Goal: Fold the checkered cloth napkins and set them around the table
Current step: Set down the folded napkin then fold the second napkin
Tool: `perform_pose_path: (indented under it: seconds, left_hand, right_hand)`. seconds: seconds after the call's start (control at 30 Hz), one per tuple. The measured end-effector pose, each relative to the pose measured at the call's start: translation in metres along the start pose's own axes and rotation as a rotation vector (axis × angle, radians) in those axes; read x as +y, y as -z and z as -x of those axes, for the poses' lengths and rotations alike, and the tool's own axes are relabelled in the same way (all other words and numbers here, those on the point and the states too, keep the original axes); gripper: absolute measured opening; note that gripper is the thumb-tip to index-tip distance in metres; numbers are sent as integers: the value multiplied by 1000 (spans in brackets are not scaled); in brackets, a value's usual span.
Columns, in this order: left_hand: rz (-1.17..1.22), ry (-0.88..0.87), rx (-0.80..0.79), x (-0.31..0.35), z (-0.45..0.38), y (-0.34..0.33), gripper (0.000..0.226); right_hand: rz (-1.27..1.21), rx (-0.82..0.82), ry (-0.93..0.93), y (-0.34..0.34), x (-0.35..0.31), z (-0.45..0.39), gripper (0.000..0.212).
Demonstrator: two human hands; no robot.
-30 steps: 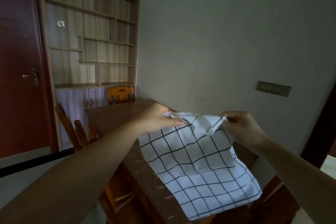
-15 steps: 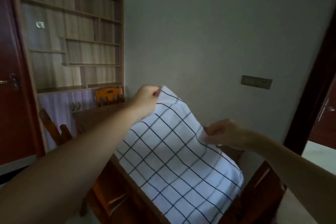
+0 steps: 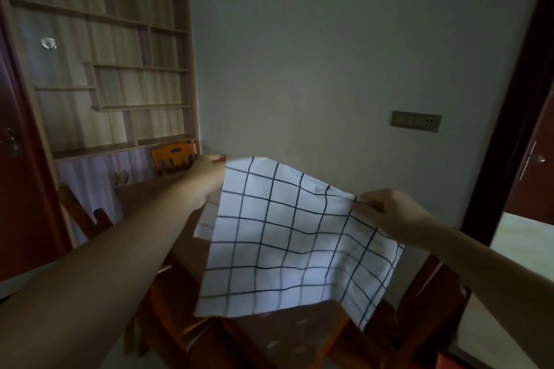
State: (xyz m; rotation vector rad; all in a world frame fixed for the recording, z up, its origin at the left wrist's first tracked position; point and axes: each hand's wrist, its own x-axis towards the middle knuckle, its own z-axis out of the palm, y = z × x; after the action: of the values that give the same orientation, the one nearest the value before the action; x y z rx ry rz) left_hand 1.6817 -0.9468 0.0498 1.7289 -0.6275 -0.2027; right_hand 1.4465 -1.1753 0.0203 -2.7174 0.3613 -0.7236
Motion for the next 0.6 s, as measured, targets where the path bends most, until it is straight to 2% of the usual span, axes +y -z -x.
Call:
perform_pose_path:
  seconds: [0.07, 0.1, 0.17, 0.23, 0.27, 0.3, 0.37, 0.4, 0.47, 0.53, 0.6]
  left_hand:
    - [-123, 42, -91, -13, -4, 8, 19]
    - [-164, 23, -46, -18, -9, 10, 29]
    - [-201, -124, 142, -22, -13, 7, 50]
    - [-273, -359, 183, -13, -2, -12, 47]
    - [-317, -468, 109, -5, 8, -24, 39]
    - [-359, -537, -29, 4, 17, -38, 38]
    - [-448, -582, -284, 15, 29, -63, 51]
    - [-496, -626, -319, 15, 29, -71, 46]
    - [-477, -646, -264, 10, 21, -75, 27]
    - [-409, -556, -238, 2, 14, -71, 30]
    - [-297, -482, -285, -2, 14, -65, 44]
  right_hand:
    - [23, -27, 32, 9, -4, -4, 43]
    - [48, -52, 44, 13, -7, -8, 42]
    - [103, -114, 85, 22, -14, -17, 42]
    - [161, -184, 118, 28, -27, -28, 41]
    - [177, -215, 128, 30, -35, -34, 40]
    - [182, -239, 141, 33, -44, -40, 39]
    - [196, -264, 172, 36, -58, -50, 36]
    - [203, -259, 180, 39, -63, -53, 32]
    - [177, -212, 136, 45, -63, -56, 18]
    - [53, -131, 33, 50, -54, -53, 10]
    - [-123, -55, -71, 52, -40, -48, 26]
